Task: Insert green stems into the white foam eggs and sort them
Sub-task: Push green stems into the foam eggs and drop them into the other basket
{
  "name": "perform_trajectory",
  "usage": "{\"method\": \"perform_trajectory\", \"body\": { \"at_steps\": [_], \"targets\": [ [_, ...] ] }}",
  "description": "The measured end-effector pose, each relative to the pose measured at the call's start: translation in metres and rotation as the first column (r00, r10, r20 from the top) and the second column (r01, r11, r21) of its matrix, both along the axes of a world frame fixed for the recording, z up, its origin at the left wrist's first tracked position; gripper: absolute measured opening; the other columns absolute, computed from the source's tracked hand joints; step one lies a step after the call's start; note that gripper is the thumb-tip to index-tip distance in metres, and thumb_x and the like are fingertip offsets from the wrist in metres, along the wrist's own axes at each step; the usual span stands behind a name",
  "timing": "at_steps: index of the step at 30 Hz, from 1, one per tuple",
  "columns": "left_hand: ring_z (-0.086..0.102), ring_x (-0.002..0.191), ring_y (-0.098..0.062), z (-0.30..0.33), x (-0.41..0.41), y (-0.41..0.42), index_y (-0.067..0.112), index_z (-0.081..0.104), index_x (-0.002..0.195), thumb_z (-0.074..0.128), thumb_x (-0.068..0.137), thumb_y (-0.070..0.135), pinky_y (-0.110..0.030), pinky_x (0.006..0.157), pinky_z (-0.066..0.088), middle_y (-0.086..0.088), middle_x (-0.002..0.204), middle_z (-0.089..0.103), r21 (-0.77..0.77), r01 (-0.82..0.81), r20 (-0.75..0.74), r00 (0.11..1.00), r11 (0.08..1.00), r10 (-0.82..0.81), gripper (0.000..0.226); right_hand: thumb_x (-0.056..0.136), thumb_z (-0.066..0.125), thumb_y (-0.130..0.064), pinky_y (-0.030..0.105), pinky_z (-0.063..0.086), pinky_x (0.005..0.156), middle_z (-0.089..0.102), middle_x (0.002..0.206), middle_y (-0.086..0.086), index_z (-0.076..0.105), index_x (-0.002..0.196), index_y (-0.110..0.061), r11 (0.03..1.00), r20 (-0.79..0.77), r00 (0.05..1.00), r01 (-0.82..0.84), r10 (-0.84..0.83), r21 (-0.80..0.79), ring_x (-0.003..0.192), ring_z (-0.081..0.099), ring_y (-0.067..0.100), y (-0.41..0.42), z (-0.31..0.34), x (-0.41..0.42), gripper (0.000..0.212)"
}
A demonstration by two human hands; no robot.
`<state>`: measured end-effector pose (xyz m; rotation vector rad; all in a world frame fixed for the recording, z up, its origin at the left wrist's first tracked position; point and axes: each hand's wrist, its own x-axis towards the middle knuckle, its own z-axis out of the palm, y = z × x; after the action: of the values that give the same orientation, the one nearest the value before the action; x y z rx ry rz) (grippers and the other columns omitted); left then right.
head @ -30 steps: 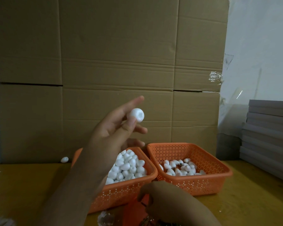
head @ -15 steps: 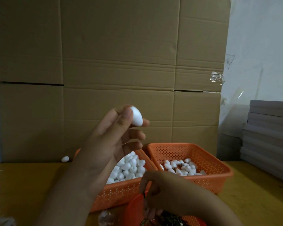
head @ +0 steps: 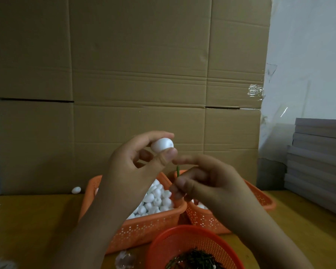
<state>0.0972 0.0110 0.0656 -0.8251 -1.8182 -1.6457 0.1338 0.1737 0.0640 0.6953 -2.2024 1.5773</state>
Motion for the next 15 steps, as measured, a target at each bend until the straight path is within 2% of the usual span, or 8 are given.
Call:
{"method": "perform_trajectory", "body": {
  "at_steps": [3,6,9,11,13,15],
  "targets": [
    [0.062,0.077,0.0,-0.0018,-0.0015,0.0003,0.048,0.07,0.093,0.072,0.072,0.058,-0.011,0.067,0.048,0.017,0.09,0.068,-0.03,-0.026,0.002,1.0,0.999,0.026,0.023,0.079,0.068,-0.011,0.026,0.058,0.066,0.075,0.077,0.009,0.065,0.098,-0.011,0.974,-0.044,0.999,-0.023,0.014,-0.224,0.073,0.073,0.019,0.0022,0.0038,0.0045,0.019],
    [0.062,0.078,0.0,-0.0032,-0.0021,0.001,0.047,0.07,0.091,0.069,0.07,0.058,-0.012,0.069,0.049,0.017,0.091,0.069,-0.074,-0.005,0.016,1.0,0.997,0.006,0.024,0.073,0.067,-0.02,0.021,0.057,0.065,0.076,0.081,0.009,0.067,0.091,-0.005,0.929,-0.066,0.997,0.005,-0.031,-0.37,0.077,0.073,0.019,0.0043,0.0043,0.0058,0.024],
    [0.061,0.071,0.001,-0.0041,-0.0011,0.0026,0.044,0.071,0.091,0.071,0.074,0.054,-0.012,0.065,0.049,0.013,0.09,0.068,-0.115,0.034,0.014,0.999,0.993,-0.033,0.02,0.068,0.07,-0.032,0.022,0.058,0.071,0.076,0.086,0.0,0.075,0.085,-0.016,0.904,-0.057,0.99,0.096,-0.131,-0.417,0.083,0.072,0.012,0.0065,0.0024,0.0045,0.023],
    [0.06,0.069,0.0,-0.0043,0.0,0.0031,0.044,0.071,0.092,0.07,0.074,0.054,-0.012,0.064,0.049,0.012,0.089,0.068,-0.129,0.06,0.018,0.998,0.99,-0.059,0.021,0.063,0.071,-0.038,0.019,0.057,0.068,0.074,0.08,-0.002,0.077,0.081,-0.024,0.877,-0.043,0.988,0.11,-0.147,-0.468,0.076,0.07,0.009,0.0069,0.0018,0.0042,0.024],
    [0.06,0.065,-0.008,-0.0041,0.0009,0.0031,0.045,0.071,0.092,0.071,0.072,0.06,-0.014,0.059,0.049,0.01,0.082,0.069,-0.13,0.074,0.032,0.997,0.989,-0.071,0.025,0.063,0.071,-0.033,0.018,0.055,0.064,0.072,0.074,0.002,0.077,0.081,-0.021,0.844,-0.045,0.994,0.057,-0.096,-0.533,0.069,0.068,0.01,0.0057,0.0024,0.0043,0.022],
    [0.062,0.06,-0.017,-0.0035,0.0017,0.0029,0.046,0.069,0.092,0.072,0.069,0.066,-0.019,0.057,0.05,0.004,0.075,0.068,-0.139,0.071,0.034,0.997,0.988,-0.066,0.03,0.066,0.07,-0.027,0.018,0.054,0.063,0.073,0.075,0.006,0.077,0.081,-0.019,0.837,-0.051,0.996,0.031,-0.07,-0.546,0.071,0.07,0.012,0.0035,0.0028,0.0045,0.019]
  ]
}}
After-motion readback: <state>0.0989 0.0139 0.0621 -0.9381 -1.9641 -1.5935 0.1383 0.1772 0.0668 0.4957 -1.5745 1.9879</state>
